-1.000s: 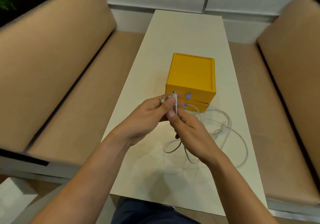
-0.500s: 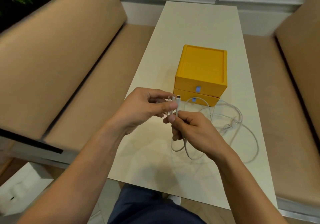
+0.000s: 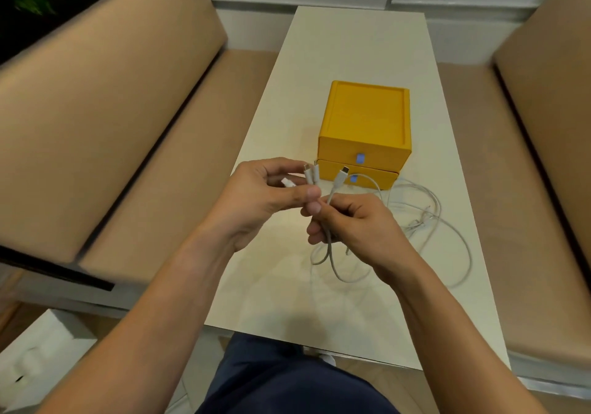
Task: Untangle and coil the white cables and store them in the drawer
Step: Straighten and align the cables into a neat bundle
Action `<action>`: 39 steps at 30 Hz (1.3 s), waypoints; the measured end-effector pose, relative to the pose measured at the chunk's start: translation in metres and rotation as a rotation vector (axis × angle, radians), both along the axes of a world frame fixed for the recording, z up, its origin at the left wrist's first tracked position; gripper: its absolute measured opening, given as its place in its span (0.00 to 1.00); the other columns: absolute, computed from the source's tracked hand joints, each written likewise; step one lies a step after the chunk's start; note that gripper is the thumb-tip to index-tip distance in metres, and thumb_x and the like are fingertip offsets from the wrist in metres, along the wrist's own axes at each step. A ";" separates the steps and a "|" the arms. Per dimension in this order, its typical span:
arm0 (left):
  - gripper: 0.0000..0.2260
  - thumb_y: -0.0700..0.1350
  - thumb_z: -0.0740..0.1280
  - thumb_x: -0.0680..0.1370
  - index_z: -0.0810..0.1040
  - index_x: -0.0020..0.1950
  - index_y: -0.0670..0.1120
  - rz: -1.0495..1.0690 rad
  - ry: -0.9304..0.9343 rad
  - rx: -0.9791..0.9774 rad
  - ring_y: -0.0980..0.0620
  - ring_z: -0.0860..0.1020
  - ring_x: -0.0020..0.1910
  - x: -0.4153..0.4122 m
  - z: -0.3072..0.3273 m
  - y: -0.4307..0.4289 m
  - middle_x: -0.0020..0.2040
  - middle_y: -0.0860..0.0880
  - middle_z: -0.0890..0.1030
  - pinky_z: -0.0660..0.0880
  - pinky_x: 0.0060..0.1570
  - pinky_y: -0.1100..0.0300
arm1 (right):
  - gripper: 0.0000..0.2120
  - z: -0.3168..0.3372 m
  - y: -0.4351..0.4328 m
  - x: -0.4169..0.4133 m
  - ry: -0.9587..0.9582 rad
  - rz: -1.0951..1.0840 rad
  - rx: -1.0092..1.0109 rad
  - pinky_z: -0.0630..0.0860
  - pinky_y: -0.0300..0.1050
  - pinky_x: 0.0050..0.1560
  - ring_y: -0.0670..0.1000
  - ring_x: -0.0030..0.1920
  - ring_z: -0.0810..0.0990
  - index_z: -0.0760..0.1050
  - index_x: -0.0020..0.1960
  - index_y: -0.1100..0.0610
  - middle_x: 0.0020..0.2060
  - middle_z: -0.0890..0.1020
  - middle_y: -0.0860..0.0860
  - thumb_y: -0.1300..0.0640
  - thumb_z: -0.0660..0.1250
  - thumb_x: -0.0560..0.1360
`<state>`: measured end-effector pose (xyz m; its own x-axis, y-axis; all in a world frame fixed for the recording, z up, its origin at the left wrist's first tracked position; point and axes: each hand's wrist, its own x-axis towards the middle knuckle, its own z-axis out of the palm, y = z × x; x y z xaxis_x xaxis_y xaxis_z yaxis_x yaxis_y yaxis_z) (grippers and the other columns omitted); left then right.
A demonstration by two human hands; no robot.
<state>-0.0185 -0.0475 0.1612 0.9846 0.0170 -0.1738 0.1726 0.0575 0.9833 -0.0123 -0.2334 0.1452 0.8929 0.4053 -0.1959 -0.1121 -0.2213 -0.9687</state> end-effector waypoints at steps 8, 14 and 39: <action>0.10 0.43 0.78 0.66 0.88 0.47 0.45 0.137 -0.074 -0.244 0.47 0.78 0.39 -0.014 -0.005 -0.023 0.42 0.37 0.83 0.77 0.44 0.53 | 0.12 0.016 0.002 -0.001 -0.090 0.022 -0.047 0.85 0.54 0.51 0.52 0.40 0.88 0.85 0.47 0.57 0.37 0.87 0.53 0.51 0.67 0.82; 0.13 0.40 0.76 0.76 0.85 0.60 0.48 0.040 -0.121 0.053 0.50 0.80 0.39 -0.015 -0.002 -0.015 0.38 0.46 0.86 0.82 0.51 0.53 | 0.14 0.014 0.005 -0.003 -0.170 0.052 -0.286 0.82 0.60 0.53 0.46 0.39 0.86 0.84 0.44 0.51 0.35 0.87 0.47 0.48 0.65 0.83; 0.05 0.41 0.80 0.71 0.86 0.44 0.45 0.126 -0.187 0.082 0.53 0.82 0.35 0.001 0.014 -0.012 0.38 0.45 0.87 0.76 0.38 0.64 | 0.08 0.010 0.009 0.001 -0.149 0.024 0.012 0.84 0.55 0.51 0.55 0.41 0.88 0.81 0.57 0.55 0.43 0.88 0.52 0.53 0.65 0.84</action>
